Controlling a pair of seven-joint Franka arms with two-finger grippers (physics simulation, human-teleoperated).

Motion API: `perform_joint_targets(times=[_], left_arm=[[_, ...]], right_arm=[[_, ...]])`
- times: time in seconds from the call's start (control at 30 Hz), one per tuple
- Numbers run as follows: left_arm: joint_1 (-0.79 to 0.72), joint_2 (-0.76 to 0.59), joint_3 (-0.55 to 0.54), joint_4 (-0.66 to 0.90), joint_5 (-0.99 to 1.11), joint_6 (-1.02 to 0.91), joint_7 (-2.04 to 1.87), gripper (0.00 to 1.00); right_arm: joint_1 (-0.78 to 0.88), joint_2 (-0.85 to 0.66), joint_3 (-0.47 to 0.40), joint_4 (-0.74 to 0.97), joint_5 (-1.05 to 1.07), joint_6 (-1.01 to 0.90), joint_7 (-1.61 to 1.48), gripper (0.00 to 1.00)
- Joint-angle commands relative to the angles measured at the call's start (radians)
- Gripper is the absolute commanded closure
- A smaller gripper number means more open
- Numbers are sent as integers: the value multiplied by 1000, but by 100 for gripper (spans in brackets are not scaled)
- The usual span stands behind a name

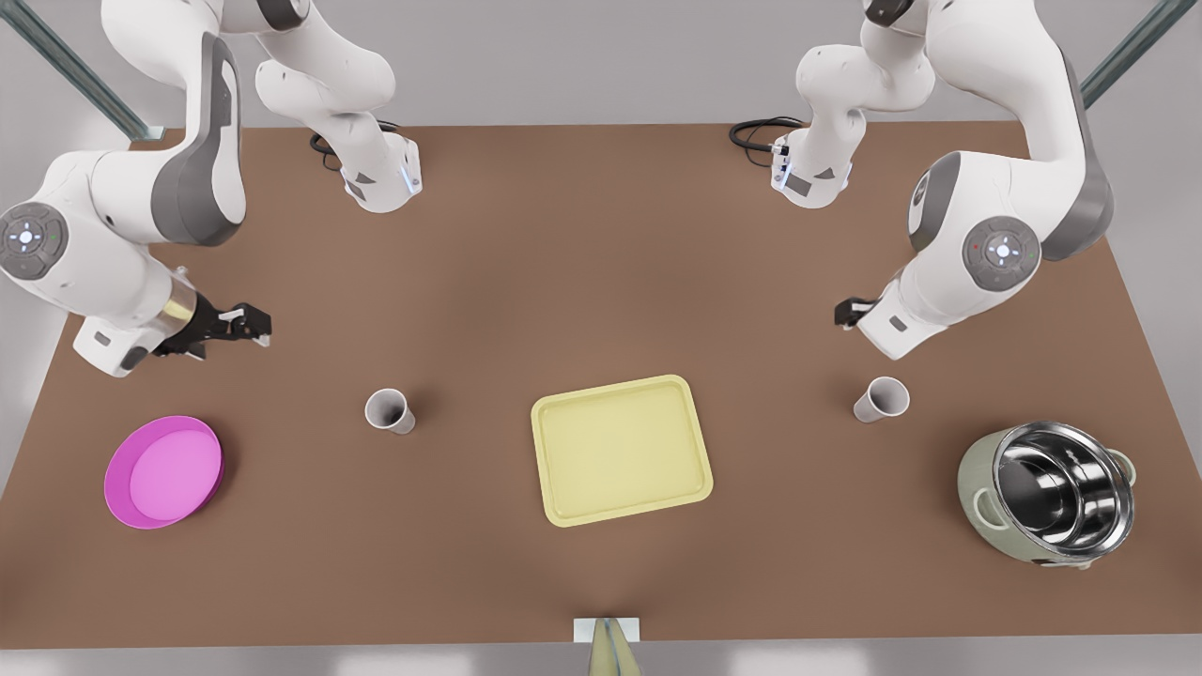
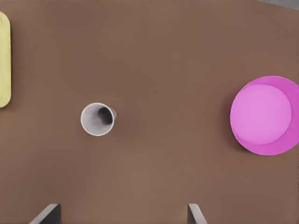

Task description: Use both arms to respectively pick up the white IKEA cups from the middle-left and middle-right positions, then place the white IKEA cups onto the middle-middle tray, ensuring that the cups remain upright and do not tip over

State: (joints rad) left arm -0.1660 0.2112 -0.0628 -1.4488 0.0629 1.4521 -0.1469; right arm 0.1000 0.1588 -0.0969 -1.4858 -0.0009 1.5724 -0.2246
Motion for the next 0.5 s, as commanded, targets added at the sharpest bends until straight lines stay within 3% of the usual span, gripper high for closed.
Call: perform_joint_targets(times=[0.0,0.07,0.1,0.13,0.27,0.37,0.47], left_arm=[[0,-1,0,1,0,47,-95,0],[2,10,15,-1,-2,48,-94,0],[2,54,96,-4,-52,62,-15,0],[8,89,156,-27,-54,152,87,0],[89,197,208,-122,-55,407,153,0],[111,215,231,-228,-58,537,153,0],[125,231,231,-300,-58,614,151,0]], right_arm=[[0,-1,0,-1,-1,32,-107,0],[1,19,2,4,-2,37,-104,0],[-2,65,2,4,-2,47,-120,0],[12,126,9,36,1,81,-124,0],[60,324,10,61,85,267,-76,0],[63,366,10,30,85,366,-78,0],[56,334,11,-106,87,509,-87,0]])
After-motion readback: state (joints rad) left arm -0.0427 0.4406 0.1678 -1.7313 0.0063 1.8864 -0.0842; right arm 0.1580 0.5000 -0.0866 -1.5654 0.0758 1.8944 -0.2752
